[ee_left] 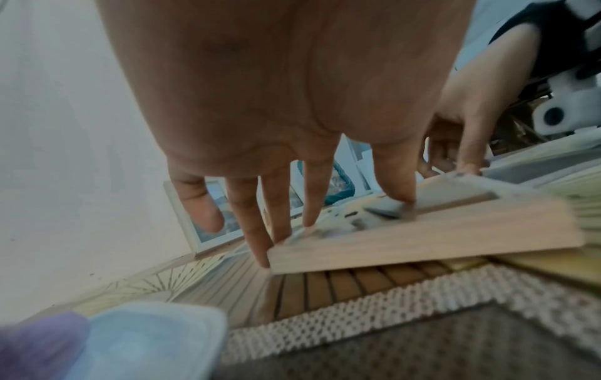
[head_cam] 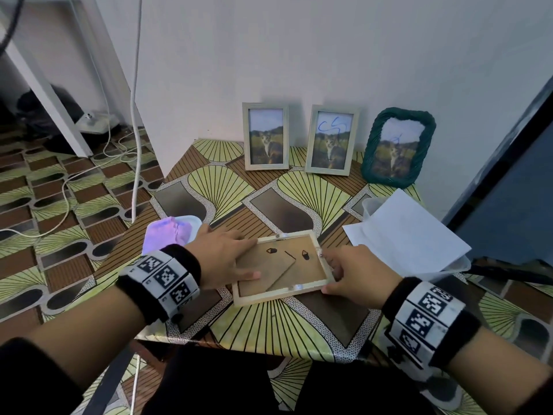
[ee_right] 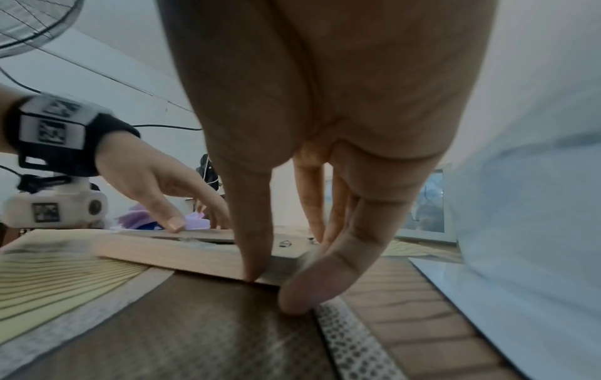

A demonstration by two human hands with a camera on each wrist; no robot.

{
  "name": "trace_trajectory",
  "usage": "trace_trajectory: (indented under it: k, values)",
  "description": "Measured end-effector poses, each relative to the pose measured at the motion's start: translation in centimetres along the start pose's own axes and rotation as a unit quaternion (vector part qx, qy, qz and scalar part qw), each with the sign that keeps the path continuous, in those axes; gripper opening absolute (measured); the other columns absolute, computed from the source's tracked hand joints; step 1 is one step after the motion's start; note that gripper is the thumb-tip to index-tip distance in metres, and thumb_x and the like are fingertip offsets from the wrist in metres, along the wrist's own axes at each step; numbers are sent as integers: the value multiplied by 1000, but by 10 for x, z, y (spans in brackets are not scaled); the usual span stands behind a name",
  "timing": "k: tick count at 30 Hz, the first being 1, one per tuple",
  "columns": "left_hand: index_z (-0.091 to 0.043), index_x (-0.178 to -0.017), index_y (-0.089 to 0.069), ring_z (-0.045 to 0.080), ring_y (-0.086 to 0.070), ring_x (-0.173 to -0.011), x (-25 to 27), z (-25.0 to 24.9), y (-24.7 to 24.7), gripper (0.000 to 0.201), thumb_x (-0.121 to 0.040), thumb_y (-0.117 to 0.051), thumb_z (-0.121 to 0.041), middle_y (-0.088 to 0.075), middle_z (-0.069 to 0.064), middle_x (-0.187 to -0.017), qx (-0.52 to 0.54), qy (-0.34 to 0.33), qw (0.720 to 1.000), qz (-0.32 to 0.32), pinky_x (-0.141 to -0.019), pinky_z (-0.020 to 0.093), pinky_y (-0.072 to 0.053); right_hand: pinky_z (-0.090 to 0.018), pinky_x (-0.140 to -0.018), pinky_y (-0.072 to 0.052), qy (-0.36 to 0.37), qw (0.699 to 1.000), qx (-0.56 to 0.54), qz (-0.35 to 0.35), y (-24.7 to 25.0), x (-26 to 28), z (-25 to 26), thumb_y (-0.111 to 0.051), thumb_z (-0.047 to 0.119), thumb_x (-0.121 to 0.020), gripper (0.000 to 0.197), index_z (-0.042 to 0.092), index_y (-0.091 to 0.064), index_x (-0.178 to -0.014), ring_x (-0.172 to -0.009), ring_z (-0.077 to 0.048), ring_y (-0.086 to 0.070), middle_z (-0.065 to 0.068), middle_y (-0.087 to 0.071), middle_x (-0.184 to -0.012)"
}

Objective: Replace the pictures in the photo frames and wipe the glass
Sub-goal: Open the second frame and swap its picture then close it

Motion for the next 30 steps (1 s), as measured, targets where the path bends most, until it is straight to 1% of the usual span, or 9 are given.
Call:
trace_trajectory:
  k: [3,5,10,12,15,19,23,27,30]
  values:
    - [-28,-135,-47,16,-51,-115,9,-3,3,55,-93,-42,-63,-54,-4,-122,15,-12,1000,17,-101,41,-36,-33,-78,-53,-18,999,-36,-8,3,-11,-6,-63,14,-86,24,13,-66,-110,-93,-25,-64,-5,-69,-99]
    - [-21,-119,-57,17,-54,-103,17,-6,3,44,-95,-44,-56,-55,0,-109,49,-16,998,31,-94,38,-43,-28,-72,-48,-26,999,-31,-26,4,-20,-7,-58,10,-86,18,11,-69,-100,-90,-24,-63,-6,-69,-95]
    - [-13,-80,-57,21,-57,-83,35,-21,-2,41,-95,-51,-50,-60,6,-87,153,-33,988,-8,-80,39,-47,-20,-63,-44,-34,994,-91,-59,6,-30,-7,-65,14,-85,11,13,-72,-94,-77,-12,-59,3,-65,-81]
    - [-12,-77,-56,20,-55,-78,41,-26,-3,42,-96,-50,-50,-60,6,-82,167,-48,985,-18,-77,39,-47,-24,-71,-47,-12,996,-88,-32,4,-31,-5,-66,19,-86,16,17,-73,-100,-88,-14,-60,4,-65,-90]
    - [-9,-76,-60,23,-56,-74,41,-26,-1,46,-96,-51,-49,-61,8,-75,183,-49,982,-16,-71,38,-46,-33,-97,-48,22,996,-86,13,4,-25,-1,-62,19,-90,31,19,-67,-121,-116,-21,-56,-2,-59,-123]
    - [-11,-93,-72,13,-59,-71,36,-31,2,39,-94,-55,-47,-70,-1,-78,186,-77,979,-6,-70,31,-49,-27,-105,-38,50,992,-112,42,6,-13,2,-63,12,-87,47,15,-58,-133,-136,-23,-44,-7,-41,-152]
    - [-26,-120,-66,1,-57,-76,28,-38,2,34,-92,-59,-43,-69,-14,-83,169,-76,982,-44,-78,23,-49,-39,-112,-37,44,993,-38,99,1,-3,4,-69,24,-84,63,13,-46,-141,-141,-26,-38,-3,-18,-163]
    - [-31,-146,-39,14,-47,-121,16,-45,2,60,-90,-59,-40,-47,-6,-135,73,-126,984,-106,-101,32,-41,-33,-116,-30,54,989,18,139,-2,1,2,-73,37,-82,98,14,-14,-157,-145,-21,-29,4,6,-165]
    - [-32,-151,-26,17,-29,-142,5,-56,4,60,-95,-48,-37,-25,-4,-156,19,-170,984,-58,-110,42,-34,-29,-119,-24,59,988,20,143,1,-3,-2,-75,41,-82,106,15,-7,-158,-148,-18,-22,7,10,-165]
Point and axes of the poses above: each hand's wrist, its own x-axis away from the middle knuckle, its own y-axis out of the back of the hand, z = x × y, the point moved 2 cm from there along -x, towards the middle knuckle
